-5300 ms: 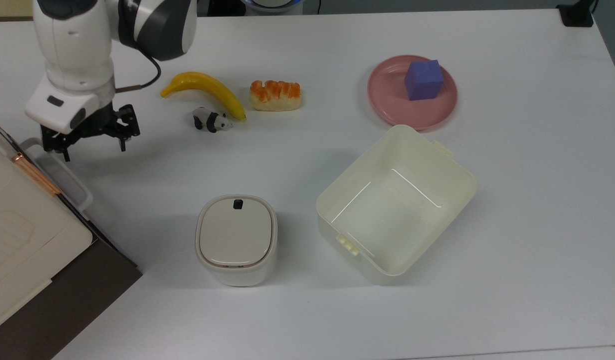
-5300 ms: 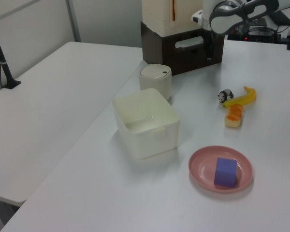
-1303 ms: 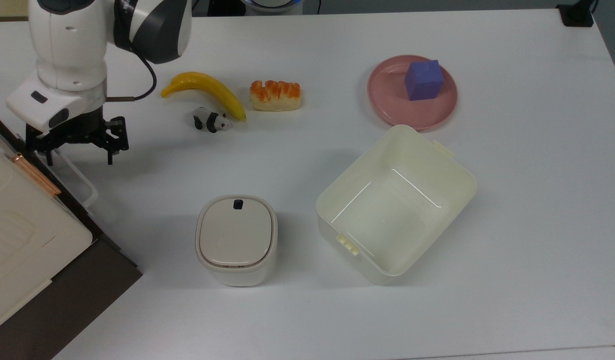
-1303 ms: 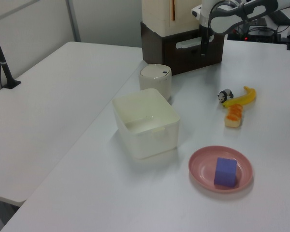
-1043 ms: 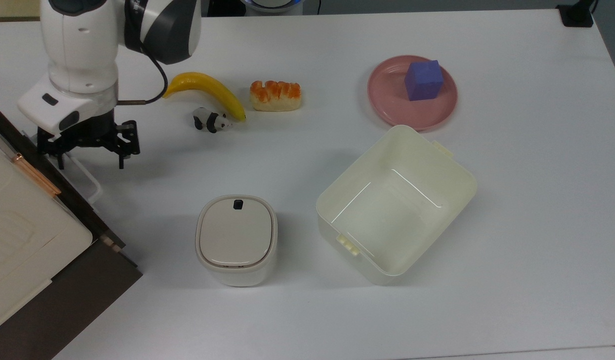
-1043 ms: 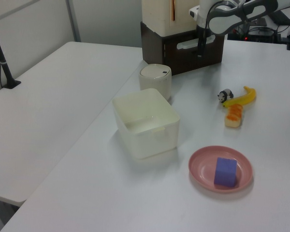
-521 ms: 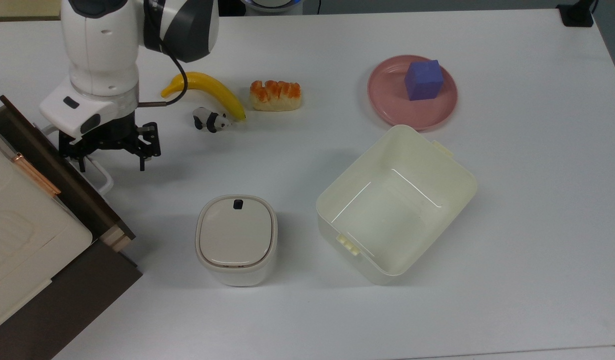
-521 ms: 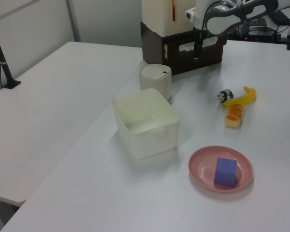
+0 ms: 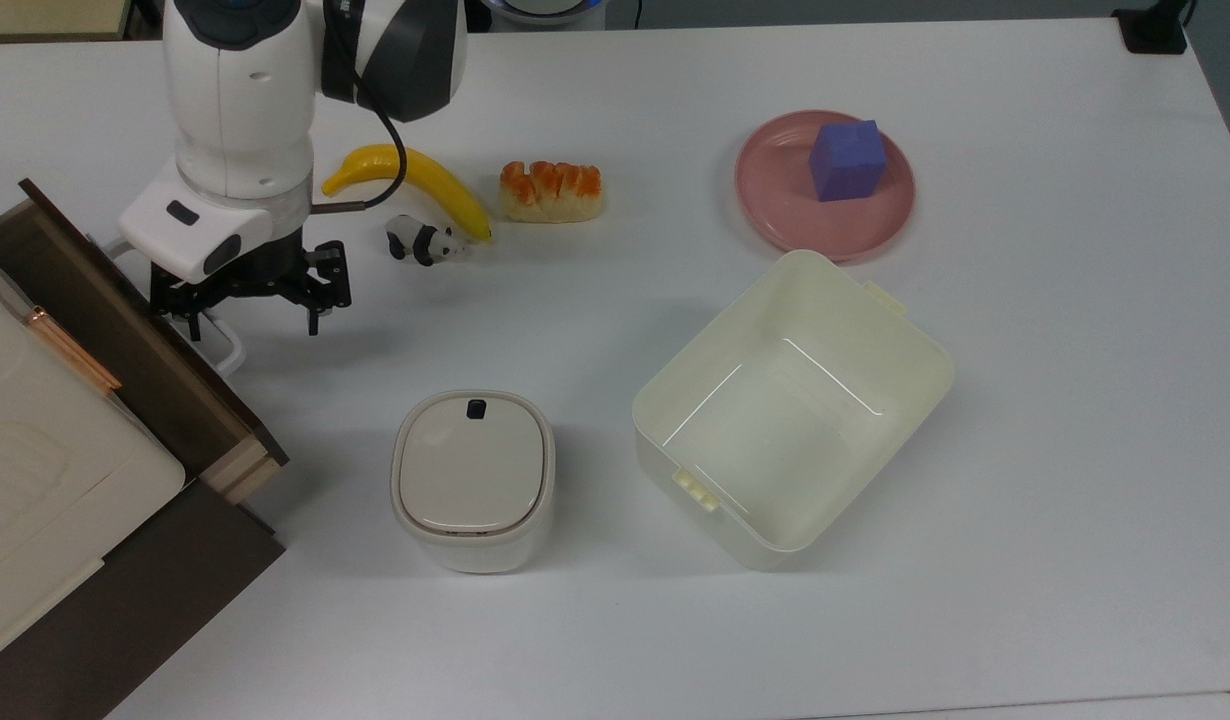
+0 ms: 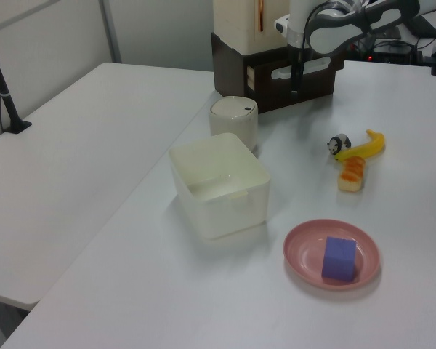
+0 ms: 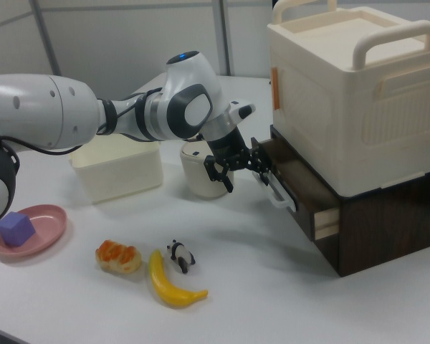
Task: Slide the drawer open
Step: 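Pull the drawer handle outward, sliding the upper drawer open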
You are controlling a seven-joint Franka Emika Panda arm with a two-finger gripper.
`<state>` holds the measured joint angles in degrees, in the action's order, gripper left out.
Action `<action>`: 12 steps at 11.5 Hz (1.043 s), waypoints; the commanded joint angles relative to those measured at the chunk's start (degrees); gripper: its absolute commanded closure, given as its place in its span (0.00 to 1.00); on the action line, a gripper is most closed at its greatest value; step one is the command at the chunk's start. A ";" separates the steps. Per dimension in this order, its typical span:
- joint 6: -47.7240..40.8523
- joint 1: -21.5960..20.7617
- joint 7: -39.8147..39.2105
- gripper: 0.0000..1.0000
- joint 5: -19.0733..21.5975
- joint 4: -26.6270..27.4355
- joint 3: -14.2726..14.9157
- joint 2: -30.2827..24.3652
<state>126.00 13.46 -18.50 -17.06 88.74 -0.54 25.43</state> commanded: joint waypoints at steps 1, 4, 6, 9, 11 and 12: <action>-5.40 -0.80 3.38 0.00 -0.43 2.75 -2.10 -2.14; -9.26 -0.71 3.38 0.00 -0.34 2.75 -3.24 -2.14; -10.59 -0.63 3.38 0.00 -0.43 2.75 -4.21 -2.14; -13.75 -0.63 3.38 0.00 -0.34 2.75 -4.56 -2.84; -13.59 0.07 3.47 0.00 0.44 1.97 -4.56 -3.54; -13.58 0.08 3.56 0.00 0.53 1.27 -4.56 -3.98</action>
<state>115.67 13.47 -17.26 -18.17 87.90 -3.52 24.23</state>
